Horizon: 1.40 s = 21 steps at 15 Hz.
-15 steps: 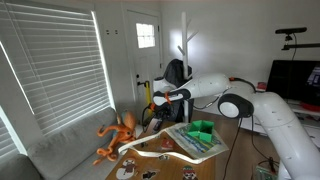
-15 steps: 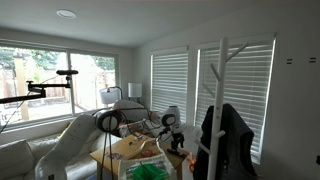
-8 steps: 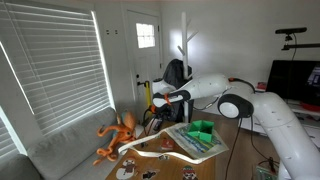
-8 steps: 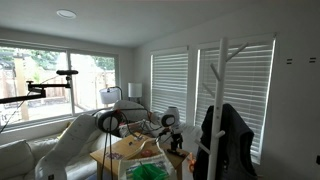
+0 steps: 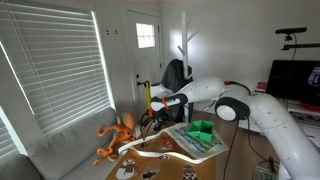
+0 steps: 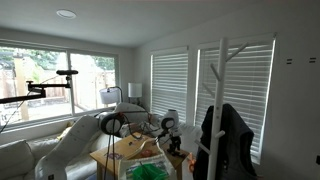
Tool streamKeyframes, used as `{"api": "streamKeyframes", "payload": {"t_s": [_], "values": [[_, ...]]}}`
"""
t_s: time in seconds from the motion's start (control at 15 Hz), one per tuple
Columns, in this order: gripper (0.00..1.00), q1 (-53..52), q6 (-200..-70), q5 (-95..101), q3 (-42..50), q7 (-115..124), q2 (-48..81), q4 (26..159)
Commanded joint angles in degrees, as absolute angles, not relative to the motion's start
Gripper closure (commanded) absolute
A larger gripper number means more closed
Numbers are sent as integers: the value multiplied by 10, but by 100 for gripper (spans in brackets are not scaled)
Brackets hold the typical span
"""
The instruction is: Put the remote in the green box
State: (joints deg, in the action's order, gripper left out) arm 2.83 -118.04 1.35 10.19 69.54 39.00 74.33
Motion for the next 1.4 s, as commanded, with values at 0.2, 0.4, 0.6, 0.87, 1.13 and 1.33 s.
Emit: {"api": "streamKeyframes", "payload": {"t_s": [0.2,0.4,0.6,0.87,1.13,1.33], "values": [[54,36,-1158,-1,100,695,416,699],[74,40,-1146,-2,101,697,414,695],[83,44,-1147,-1,101,691,394,711],[83,56,-1166,-7,100,664,315,789],[83,58,-1181,-7,105,643,220,894],[83,50,-1179,6,115,678,154,970]]}}
